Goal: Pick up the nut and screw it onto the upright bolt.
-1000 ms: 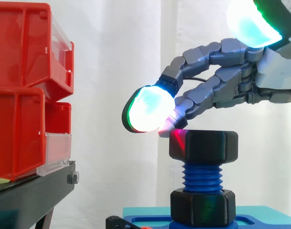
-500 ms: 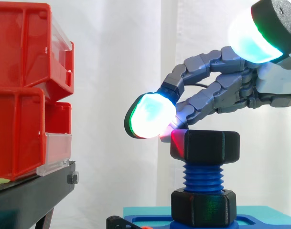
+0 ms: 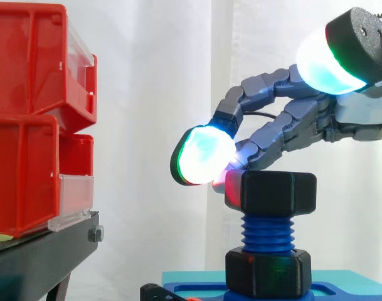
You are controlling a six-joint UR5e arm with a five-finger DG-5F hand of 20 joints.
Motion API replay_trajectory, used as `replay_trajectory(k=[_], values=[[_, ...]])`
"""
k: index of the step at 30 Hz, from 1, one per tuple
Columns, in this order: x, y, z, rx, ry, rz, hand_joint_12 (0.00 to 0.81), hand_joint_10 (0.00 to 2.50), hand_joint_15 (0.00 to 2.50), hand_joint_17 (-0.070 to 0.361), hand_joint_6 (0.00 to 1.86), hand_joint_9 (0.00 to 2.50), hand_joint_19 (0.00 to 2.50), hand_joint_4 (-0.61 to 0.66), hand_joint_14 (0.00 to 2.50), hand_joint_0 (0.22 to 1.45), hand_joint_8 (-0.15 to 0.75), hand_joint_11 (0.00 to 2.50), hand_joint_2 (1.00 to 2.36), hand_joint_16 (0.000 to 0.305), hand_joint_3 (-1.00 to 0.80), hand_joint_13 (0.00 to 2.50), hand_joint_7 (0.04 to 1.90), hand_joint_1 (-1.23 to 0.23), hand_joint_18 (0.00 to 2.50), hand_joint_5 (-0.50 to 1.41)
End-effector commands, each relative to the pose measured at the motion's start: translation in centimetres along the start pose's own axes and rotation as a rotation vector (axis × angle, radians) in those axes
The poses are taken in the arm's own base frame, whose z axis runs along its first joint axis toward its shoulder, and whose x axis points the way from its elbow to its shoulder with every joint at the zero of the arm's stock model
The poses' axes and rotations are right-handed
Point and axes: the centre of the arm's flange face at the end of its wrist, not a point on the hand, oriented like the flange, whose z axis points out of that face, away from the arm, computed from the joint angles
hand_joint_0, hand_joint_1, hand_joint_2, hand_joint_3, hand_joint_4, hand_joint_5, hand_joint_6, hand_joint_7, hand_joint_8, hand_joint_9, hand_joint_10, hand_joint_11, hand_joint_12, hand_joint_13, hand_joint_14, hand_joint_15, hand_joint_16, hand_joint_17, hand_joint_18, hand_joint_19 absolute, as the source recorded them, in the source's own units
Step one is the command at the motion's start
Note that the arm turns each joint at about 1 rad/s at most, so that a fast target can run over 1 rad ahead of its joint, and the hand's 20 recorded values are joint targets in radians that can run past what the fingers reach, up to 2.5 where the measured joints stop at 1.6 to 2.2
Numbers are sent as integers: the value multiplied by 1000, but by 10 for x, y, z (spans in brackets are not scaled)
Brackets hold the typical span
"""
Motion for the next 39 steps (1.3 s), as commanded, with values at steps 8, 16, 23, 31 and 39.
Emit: replay_trajectory(k=[8, 16, 23, 31, 39], values=[[-4, -12, -2, 5, 12, -3, 345, 0, 0, 102, 506, 864, 0, 280, 0, 496, 311, 0, 1000, 45, -500, 614, 1232, -277, 387, -11], [-10, -29, -7, 29, 26, -5, 339, 0, 0, 104, 506, 1001, 0, 263, 0, 502, 306, 0, 1000, 46, -500, 722, 1341, -283, 498, 1], [-12, -40, -10, 51, 39, -17, 330, 0, 0, 109, 502, 1126, 0, 198, 0, 510, 289, 0, 1000, 49, -500, 819, 1467, -293, 624, 38], [-16, -47, -12, 63, 35, -17, 272, 0, 0, 103, 547, 1386, 0, 149, 0, 515, 204, 0, 1000, 46, -500, 966, 1372, -299, 789, 60], [-21, -52, -13, 66, 25, -15, 342, 3, 0, 118, 506, 1302, 0, 246, 0, 503, 312, 47, 1000, 52, -500, 917, 1248, -281, 744, -16]])
